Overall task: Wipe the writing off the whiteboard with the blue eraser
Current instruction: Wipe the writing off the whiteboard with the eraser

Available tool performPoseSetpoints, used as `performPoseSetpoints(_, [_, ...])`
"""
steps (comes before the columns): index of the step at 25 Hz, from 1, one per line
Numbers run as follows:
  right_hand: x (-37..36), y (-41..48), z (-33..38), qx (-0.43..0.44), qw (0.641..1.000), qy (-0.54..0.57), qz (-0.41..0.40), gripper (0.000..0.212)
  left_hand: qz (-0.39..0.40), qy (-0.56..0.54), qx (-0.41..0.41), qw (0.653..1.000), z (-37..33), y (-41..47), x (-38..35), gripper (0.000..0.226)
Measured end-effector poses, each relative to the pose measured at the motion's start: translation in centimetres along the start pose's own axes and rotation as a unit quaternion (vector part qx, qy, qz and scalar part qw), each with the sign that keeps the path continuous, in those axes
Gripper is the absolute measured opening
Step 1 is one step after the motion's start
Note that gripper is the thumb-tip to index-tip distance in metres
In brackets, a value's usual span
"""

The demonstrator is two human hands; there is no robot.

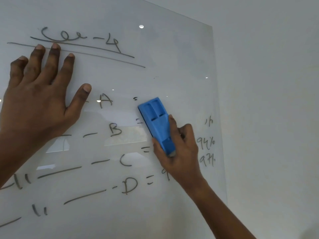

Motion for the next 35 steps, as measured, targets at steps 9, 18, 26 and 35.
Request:
performPoseSetpoints(9, [3.0, 3.3, -6.7, -0.233, 0.963, -0.024, -0.136, 0.075, -0.010, -0.026, 0.006, 1.000, 0.6, -0.1, -1.0, 0.082])
performPoseSetpoints(18, [5.1, -2.1, -7.6, -0.158, 0.981, -0.079, -0.079, 0.076, 0.001, -0.029, 0.028, 0.999, 1.6, -0.1, -2.0, 0.082])
performPoseSetpoints(26, [3.1, -0.1, -3.7, -0.129, 0.991, -0.007, -0.045, 0.074, -0.004, -0.063, 0.021, 0.998, 1.9, -0.1, -2.8, 0.077])
performPoseSetpoints(35, [7.3, -1.0, -11.6, -0.367, 0.916, -0.022, -0.159, 0.074, -0.006, -0.056, 0.024, 0.998, 1.8, -0.1, -2.7, 0.079])
Point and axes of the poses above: each hand's wrist, its own y-axis towards the middle knuckle, its own x-axis out of the back of the hand, z = x × y, the point moved 4 cm from there along y, towards the middle knuckle, and after that the axes turned 3 degrees about y, right-handed, at the moved point
